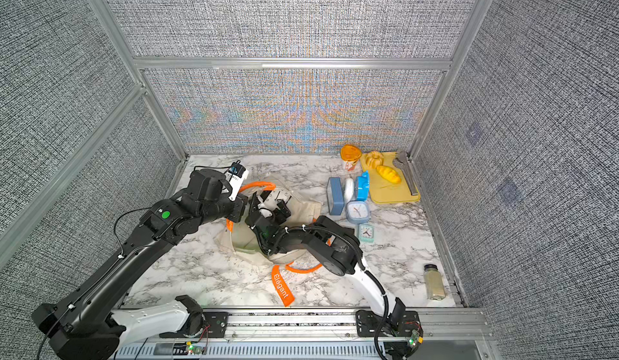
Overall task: Take the alarm clock out of the canvas bag
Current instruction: Adjust the alarm at the canvas bag.
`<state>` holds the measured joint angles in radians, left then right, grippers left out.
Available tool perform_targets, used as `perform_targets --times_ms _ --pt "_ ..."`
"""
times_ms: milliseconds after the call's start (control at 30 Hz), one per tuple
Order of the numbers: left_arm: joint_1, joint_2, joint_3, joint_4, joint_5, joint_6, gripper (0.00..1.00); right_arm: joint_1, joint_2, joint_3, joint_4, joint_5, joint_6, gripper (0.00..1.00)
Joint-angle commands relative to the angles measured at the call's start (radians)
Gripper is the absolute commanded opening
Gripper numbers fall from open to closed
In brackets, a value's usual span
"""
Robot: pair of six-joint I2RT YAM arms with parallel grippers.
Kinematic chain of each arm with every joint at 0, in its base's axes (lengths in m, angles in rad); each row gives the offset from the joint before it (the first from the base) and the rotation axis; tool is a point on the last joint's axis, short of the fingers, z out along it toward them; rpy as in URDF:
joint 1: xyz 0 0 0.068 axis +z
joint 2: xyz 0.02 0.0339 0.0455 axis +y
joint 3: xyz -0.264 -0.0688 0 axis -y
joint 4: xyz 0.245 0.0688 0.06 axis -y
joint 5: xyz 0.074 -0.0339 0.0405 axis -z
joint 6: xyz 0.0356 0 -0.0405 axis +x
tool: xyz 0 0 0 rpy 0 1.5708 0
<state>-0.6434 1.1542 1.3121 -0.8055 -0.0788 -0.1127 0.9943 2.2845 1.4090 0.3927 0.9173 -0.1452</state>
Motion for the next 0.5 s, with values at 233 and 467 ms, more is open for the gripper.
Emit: perform_targets --times_ms 233,467 --pt "0.013 0.06 0.041 -0.141 -0.042 -0.043 0.0 -0.038 -0.11 -0.13 0.362 0.083 -0.349 0.99" --pt "0.017 0.075 0.056 -0.157 -0.061 -0.049 0.0 -0.042 -0.177 -0.181 0.422 0.108 -0.411 0.99"
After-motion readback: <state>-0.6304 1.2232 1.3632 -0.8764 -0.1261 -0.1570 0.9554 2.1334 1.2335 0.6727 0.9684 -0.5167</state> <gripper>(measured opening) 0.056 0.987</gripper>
